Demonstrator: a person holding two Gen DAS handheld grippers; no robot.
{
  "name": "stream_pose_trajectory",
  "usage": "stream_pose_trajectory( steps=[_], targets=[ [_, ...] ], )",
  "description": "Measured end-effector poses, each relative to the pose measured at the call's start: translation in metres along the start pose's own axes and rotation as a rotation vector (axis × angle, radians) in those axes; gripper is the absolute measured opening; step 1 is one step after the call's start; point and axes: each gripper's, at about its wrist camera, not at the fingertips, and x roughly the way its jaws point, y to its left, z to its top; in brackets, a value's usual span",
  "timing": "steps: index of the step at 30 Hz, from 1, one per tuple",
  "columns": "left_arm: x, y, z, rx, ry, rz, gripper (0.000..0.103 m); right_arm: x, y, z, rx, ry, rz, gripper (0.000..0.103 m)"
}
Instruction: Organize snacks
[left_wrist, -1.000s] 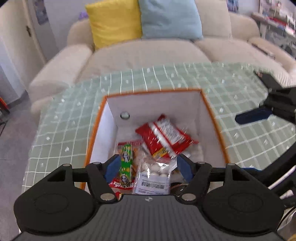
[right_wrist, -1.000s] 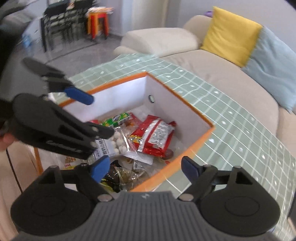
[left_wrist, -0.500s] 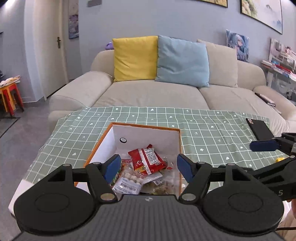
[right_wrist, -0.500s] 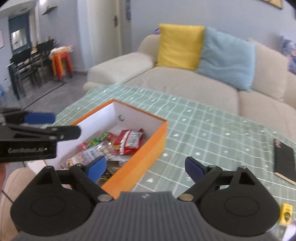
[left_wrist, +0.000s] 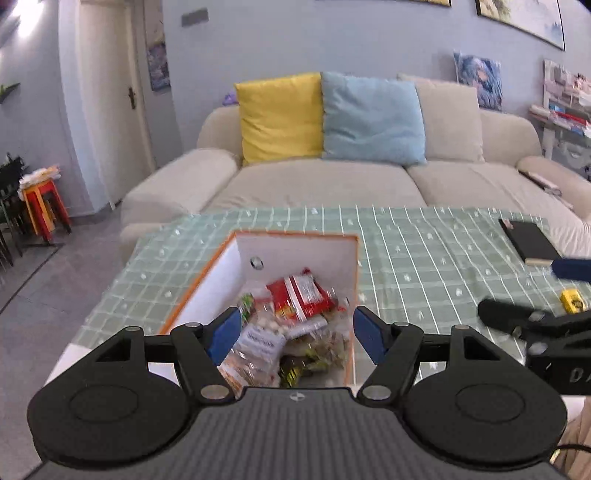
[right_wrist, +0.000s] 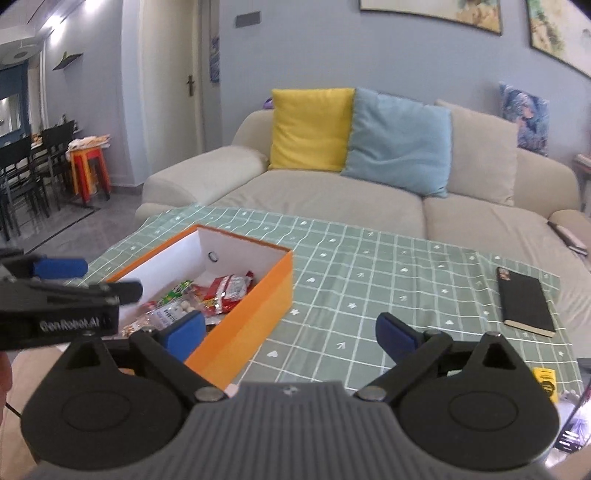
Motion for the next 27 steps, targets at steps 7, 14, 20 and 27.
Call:
stream_pose_trajectory(
  steps=[7,14,20,27],
  targets=[
    [0.008,-0.003,-0.021,0.023,0.073,0.012,0.082,-0.001,-0.009,-0.019,0.063,0.029,-0.028,0.096],
    [0.018,-0.002,-0.032,0.013,0.136,0.01,0.082,0.012,0.003,-0.032,0.021,0.075,-0.034,0.096],
    [0.025,-0.002,-0.039,-0.005,0.179,-0.004,0.082,0.02,0.006,-0.039,0.015,0.116,-0.04,0.096],
    [0.026,-0.003,-0.04,-0.007,0.193,0.001,0.082,0.019,0.007,-0.04,0.012,0.115,-0.038,0.096]
  ],
)
